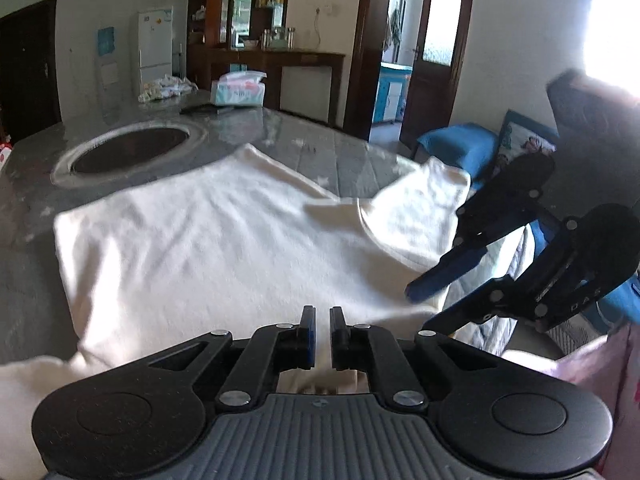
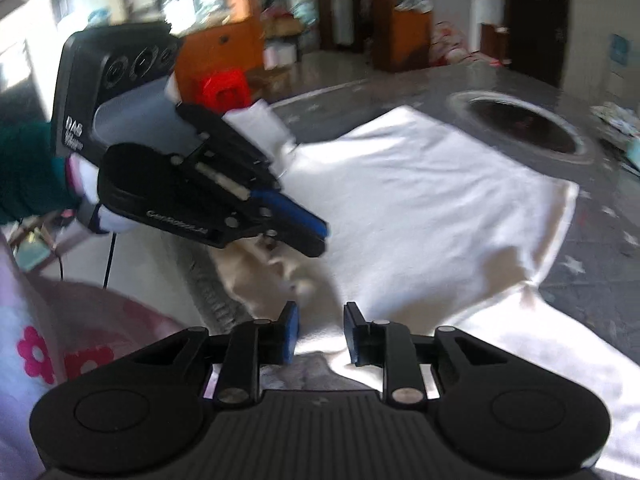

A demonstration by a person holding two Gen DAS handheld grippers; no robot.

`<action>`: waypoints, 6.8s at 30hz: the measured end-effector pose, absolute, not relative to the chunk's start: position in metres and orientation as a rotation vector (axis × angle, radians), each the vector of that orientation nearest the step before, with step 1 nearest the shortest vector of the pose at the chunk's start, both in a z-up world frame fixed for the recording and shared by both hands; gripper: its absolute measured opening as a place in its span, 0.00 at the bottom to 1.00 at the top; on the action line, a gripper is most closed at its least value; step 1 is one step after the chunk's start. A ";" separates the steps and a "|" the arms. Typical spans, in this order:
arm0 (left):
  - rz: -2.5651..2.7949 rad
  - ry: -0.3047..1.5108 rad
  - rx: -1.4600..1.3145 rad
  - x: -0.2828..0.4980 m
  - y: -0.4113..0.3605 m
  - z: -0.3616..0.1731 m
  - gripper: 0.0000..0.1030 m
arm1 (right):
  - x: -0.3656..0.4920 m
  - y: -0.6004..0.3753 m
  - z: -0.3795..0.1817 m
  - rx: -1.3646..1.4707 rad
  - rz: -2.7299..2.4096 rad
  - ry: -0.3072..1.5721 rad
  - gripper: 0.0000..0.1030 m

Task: Fold clothes

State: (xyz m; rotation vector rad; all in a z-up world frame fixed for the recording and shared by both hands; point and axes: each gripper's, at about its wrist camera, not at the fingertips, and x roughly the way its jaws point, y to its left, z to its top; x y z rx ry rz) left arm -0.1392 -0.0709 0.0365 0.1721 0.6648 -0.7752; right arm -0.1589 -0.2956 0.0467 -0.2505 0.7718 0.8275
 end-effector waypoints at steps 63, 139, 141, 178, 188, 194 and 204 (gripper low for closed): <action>-0.730 0.579 0.075 -0.169 -0.087 0.038 0.39 | -0.097 -0.266 0.152 -0.070 0.676 0.433 0.05; -0.343 0.649 0.046 -0.165 -0.009 0.028 0.18 | -0.092 -0.276 0.024 -0.189 0.639 0.773 0.34; -0.345 0.651 0.045 -0.165 -0.011 0.025 0.11 | -0.093 -0.277 0.024 -0.189 0.639 0.774 0.34; -0.069 0.595 -0.114 -0.152 0.048 0.030 0.10 | -0.096 -0.273 0.025 -0.193 0.645 0.772 0.41; 0.391 0.612 -0.183 -0.119 0.141 0.017 0.45 | -0.101 -0.268 0.034 -0.194 0.663 0.751 0.41; 0.431 0.616 -0.229 -0.109 0.165 0.010 0.51 | -0.103 -0.265 0.037 -0.196 0.669 0.748 0.41; 0.340 0.564 -0.270 -0.114 0.166 0.018 0.07 | -0.108 -0.268 0.042 -0.183 0.662 0.724 0.41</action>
